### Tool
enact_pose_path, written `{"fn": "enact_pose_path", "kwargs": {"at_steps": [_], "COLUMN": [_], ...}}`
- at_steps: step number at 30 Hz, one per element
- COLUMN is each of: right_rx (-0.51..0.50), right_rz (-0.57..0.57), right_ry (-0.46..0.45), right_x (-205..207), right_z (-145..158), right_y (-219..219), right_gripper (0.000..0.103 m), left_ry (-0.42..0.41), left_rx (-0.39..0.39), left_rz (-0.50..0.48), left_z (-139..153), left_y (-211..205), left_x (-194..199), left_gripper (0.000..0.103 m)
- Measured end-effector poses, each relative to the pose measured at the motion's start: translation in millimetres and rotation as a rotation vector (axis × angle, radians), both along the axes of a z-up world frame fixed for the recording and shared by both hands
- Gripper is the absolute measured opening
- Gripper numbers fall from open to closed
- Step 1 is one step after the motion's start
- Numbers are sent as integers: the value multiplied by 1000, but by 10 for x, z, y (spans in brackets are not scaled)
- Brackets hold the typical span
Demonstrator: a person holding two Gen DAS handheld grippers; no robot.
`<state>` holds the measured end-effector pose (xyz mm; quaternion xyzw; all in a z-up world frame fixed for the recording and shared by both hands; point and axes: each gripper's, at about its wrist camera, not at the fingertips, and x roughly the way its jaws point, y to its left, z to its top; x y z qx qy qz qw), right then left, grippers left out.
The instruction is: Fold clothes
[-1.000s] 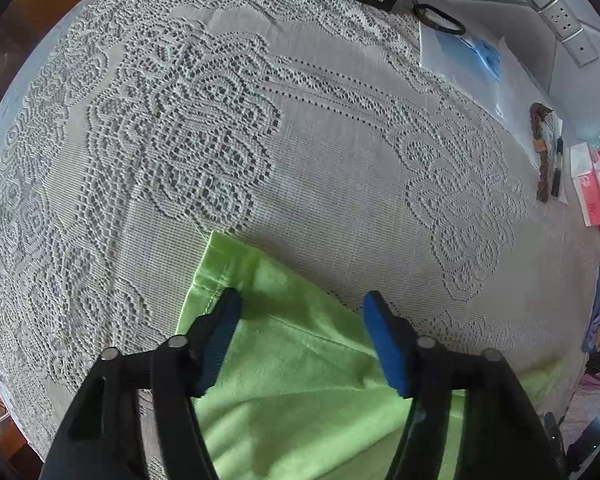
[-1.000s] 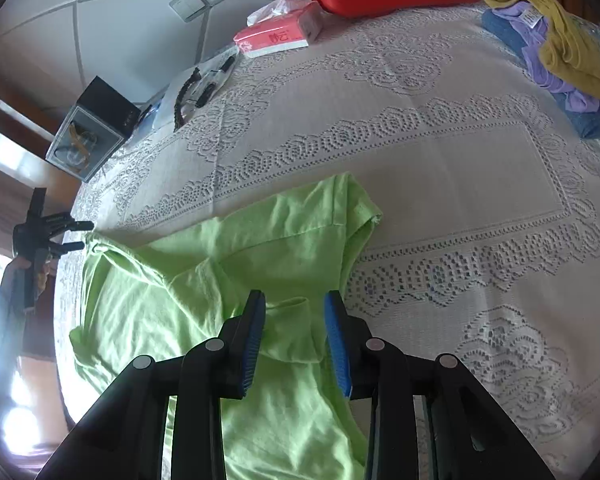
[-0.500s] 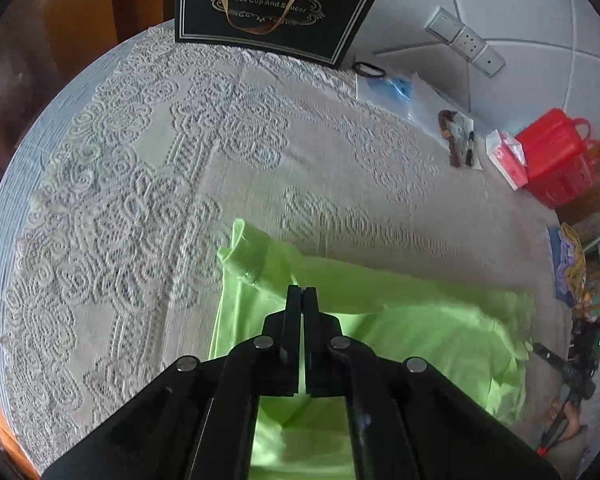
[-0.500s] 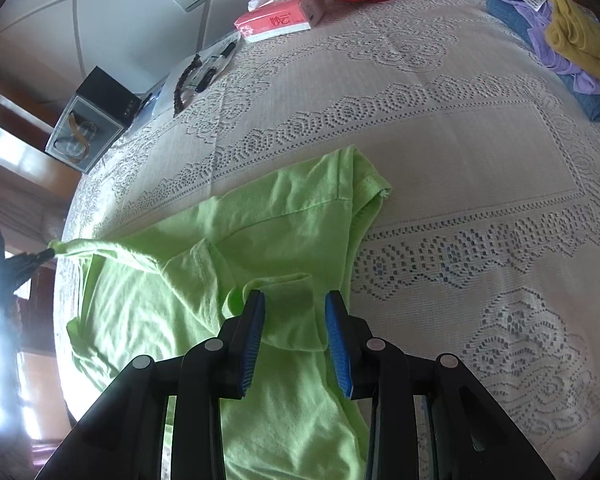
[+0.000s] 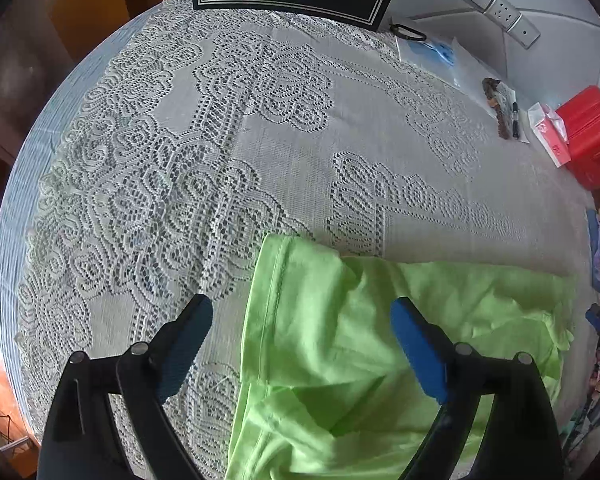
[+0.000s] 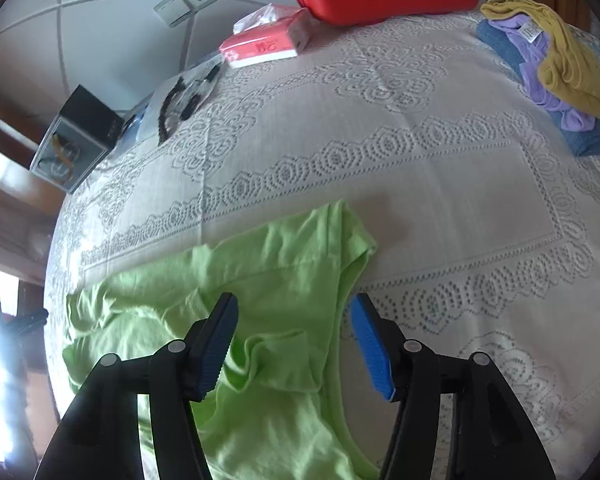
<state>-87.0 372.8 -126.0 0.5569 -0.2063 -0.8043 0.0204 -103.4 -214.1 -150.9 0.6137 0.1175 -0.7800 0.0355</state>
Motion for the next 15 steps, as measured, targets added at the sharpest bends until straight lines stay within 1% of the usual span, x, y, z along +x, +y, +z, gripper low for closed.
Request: {"fn": "enact_pose_path", "kwargs": {"at_steps": [4,6,7,8,9,10,11,12,13,14,15], "right_rx": [26,42,51,62,73,80,106,146,215,283,329], "right_rz": [-38,-50,-53,-50,-45,-22,33,99,145,149,113], "right_ry": [-48,-74,-87,-102,-117,-138,-157,-174,-175,-155,-133], "right_x": [-251,-365,-419,-468,-516,-567,-604,-634,-650,-664,-689], "right_z": [-80,-147,-186,-234,-284,-341,-389,-428,-431,-399,-362], "right_y": [120,136,135,118,94,47,-51,-170,-263,-283,-221], "right_gripper": [59,59,59,59,59,52,35,8,3,3,4], "left_ry": [-49,-65,-72,-78,-75,-69,-61,-53,-39,-11,25], "left_rx": [-23,-40,-32,-25,-50,-86,-82,-80,-107,-170,-214], "left_rz": [11,8,5,1,-17,-43,-40,-35,-5,20,47], "left_z": [-246,-334,-366,-396,-396,-384,-368,-352,-326,-294,-263], "left_y": [15,36,49,62,99,146,153,159,134,108,67], "left_x": [-195,-237,-242,-248,-248,-248,-244,-241,-238,-242,-246], "left_gripper": [91,80,78,67,60,52,41,32,30,30,30]}}
